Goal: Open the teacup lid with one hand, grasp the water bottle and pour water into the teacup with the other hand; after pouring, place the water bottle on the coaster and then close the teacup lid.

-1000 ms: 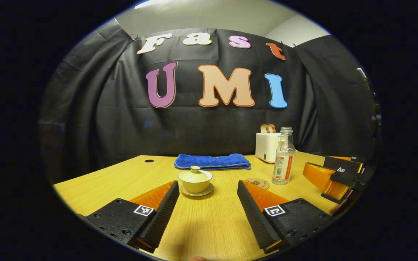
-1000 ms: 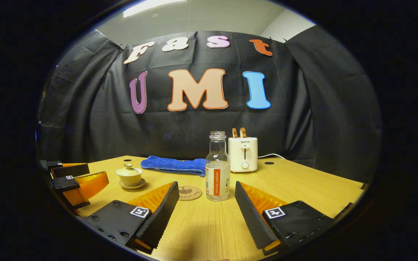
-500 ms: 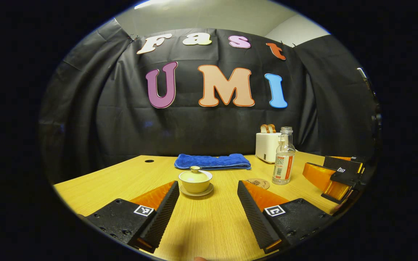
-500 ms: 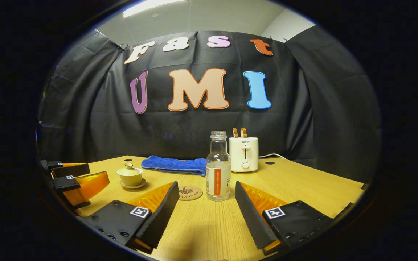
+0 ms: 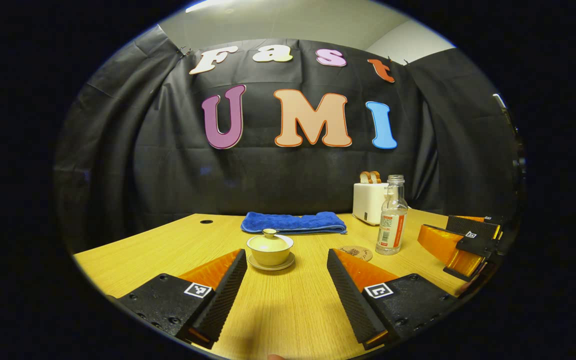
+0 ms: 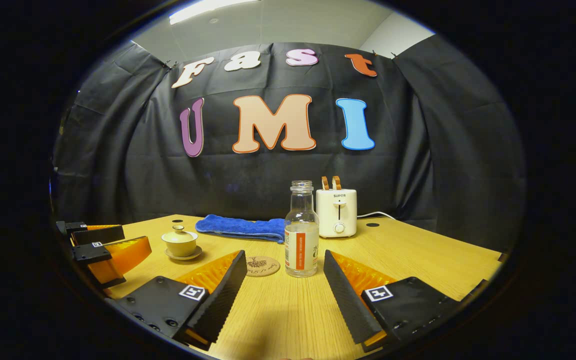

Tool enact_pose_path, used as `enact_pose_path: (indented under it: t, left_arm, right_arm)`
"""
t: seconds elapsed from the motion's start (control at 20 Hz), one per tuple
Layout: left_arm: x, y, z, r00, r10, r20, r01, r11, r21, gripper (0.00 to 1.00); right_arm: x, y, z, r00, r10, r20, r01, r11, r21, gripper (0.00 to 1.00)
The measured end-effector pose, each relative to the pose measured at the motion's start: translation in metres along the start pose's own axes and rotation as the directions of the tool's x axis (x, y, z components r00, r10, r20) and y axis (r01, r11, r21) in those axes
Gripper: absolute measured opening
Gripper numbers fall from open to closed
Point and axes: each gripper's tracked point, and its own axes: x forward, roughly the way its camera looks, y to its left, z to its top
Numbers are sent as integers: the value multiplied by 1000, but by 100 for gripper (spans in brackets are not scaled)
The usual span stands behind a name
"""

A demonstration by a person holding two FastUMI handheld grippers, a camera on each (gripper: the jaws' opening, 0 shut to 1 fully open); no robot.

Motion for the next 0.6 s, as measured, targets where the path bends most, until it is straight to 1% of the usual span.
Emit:
enact_pose_path:
  t: [0.15, 0.2, 0.25, 0.3, 0.35, 0.4, 0.6]
  left_arm:
    - [-1, 1, 0, 1000, 7, -1, -7, 1000, -1, 95]
    - [-1, 1, 0, 1000, 7, 0, -7, 1000, -2, 95]
    - [0, 1, 0, 1000, 6, -1, -6, 1000, -2, 95]
    - [-1, 1, 0, 1000, 6, 0, -6, 1000, -2, 95]
    - [0, 2, 1, 1000, 12, -1, -12, 1000, -2, 95]
    - [2, 4, 0, 1000, 12, 0, -12, 1000, -3, 95]
    - [15, 12, -2, 1000, 4, -10, -4, 1000, -9, 94]
  right_arm:
    - [0, 0, 0, 1000, 0, 0, 0, 1000, 0, 95]
    - [0, 0, 0, 1000, 0, 0, 0, 1000, 0, 98]
    - [0, 0, 0, 1000, 2, 1, -2, 1000, -1, 98]
    - [1, 0, 0, 1000, 4, -1, -4, 1000, 0, 95]
    - [1, -1, 0, 1000, 3, -1, -3, 1000, 0, 98]
    - [3, -3, 0, 1000, 2, 0, -2, 1000, -1, 95]
    - [11, -25, 1, 999, -33, -1, 33, 999, -2, 95]
